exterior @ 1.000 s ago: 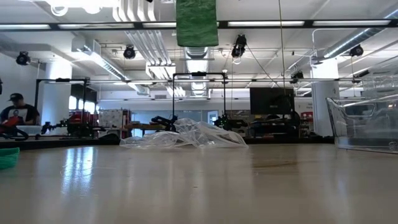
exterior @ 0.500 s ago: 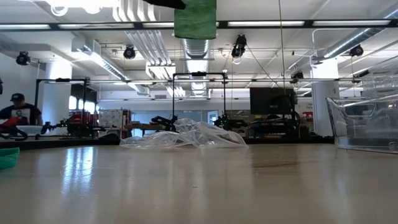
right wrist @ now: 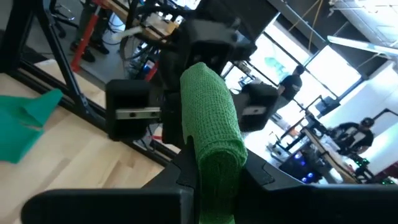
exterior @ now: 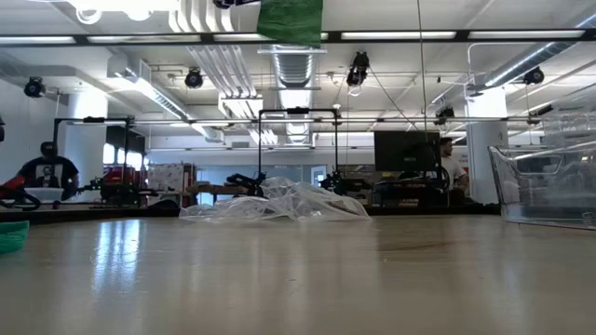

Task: Roll bandage
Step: Roll the green bandage

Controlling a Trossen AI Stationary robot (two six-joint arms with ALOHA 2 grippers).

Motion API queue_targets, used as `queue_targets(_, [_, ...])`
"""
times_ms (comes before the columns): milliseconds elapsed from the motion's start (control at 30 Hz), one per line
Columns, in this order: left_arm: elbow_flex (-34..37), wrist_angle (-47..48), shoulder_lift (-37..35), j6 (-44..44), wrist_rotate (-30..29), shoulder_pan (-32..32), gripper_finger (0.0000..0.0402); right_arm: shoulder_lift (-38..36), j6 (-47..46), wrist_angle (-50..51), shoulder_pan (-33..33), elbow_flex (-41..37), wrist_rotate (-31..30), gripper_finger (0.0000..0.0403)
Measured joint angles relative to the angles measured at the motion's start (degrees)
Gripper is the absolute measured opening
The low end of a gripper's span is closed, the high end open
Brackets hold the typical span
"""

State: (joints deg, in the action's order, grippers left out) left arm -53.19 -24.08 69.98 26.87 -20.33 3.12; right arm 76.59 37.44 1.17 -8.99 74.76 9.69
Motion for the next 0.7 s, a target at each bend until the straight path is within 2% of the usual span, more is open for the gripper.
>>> queue_targets(33, [0.89,-0.88,-0.07,-0.63,0.33,-0.03,0.0033,-0.08,0.05,0.00,0.00,0.00,-0.02,0.0045])
queue_targets(67, [1.56,-1.21,-0.23,-1.48,1.09,-0.04,0.0019,-0.14,0.32,-0.05,0.02,0.00,-0.02,0.0045])
queue_targets(200, [3.70,-2.00,-0.49,-3.86,4.90,-0.02,0.0019,-0.44,1.63,-1.44,0.00,0.00,-0.11,0.0045])
queue_targets(300, [4.90,-2.67,-0.49,-5.06,6.23,-0.23,0.0004,-0.45,3.50,-2.68,0.00,0.00,-0.28,0.0045])
queue_targets(533, [6.80,-3.47,-0.92,-5.58,6.39,-1.55,0.0002,-0.45,7.52,-5.40,-0.18,0.00,-4.16,0.0045])
queue_targets(633, [7.06,-3.43,-1.01,-5.53,6.62,-2.32,0.0001,-0.42,9.05,-5.05,-0.31,0.00,-4.05,0.0045])
queue_targets(700, [7.06,-3.40,-1.58,-6.01,9.07,-2.47,0.0001,-0.42,10.39,-4.23,-0.27,-0.01,-3.41,0.0045])
